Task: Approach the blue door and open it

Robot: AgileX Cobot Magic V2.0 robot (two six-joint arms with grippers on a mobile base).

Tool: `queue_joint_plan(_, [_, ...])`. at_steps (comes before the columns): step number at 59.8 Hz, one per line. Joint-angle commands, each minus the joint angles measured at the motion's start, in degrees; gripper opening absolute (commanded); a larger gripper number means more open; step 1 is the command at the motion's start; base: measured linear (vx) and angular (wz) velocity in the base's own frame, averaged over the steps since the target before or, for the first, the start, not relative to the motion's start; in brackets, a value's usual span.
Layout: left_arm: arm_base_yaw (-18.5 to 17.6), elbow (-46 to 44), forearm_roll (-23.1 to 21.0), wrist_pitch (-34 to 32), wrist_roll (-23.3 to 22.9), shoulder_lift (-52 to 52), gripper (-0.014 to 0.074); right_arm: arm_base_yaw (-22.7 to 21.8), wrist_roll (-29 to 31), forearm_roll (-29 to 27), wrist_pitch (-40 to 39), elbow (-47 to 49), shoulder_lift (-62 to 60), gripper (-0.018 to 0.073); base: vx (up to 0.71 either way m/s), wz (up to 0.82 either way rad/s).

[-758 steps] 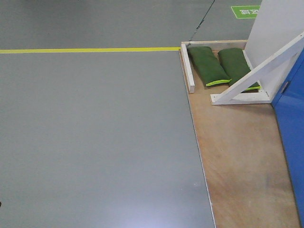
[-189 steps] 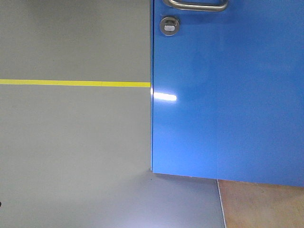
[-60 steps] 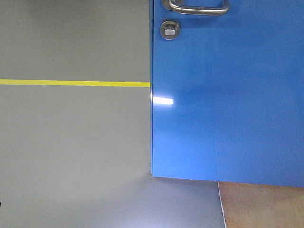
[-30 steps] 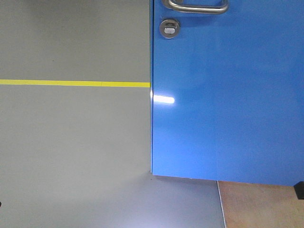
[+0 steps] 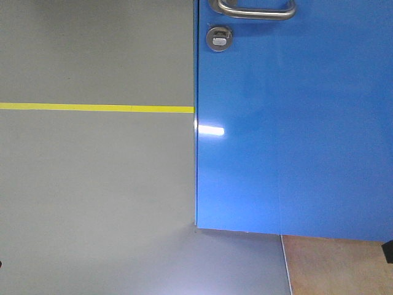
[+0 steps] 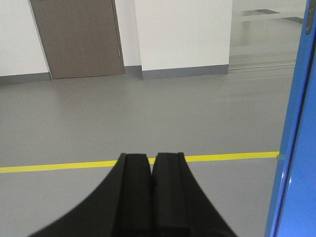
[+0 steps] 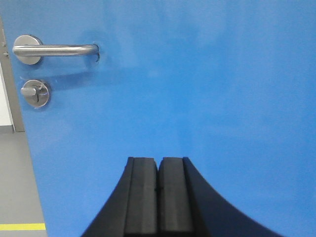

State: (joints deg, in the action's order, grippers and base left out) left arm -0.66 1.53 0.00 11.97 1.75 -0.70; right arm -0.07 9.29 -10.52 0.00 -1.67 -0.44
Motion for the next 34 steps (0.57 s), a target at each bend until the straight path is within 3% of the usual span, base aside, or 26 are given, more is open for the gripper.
queue_joint_plan(1, [-0.44,0.34,0.0,-4.81,-0.18,-0.81,0.007,-0.35,0.16,0.74,-4.49,-1.17,-1.08,-0.0008,0.0,0.0])
queue_joint_plan(34, [-0.44,0.34,0.0,-4.81,-0.18,-0.81,0.007,-0.35,0.16,-0.36,-4.44,-1.17,-1.08,-0.0008,0.0,0.0])
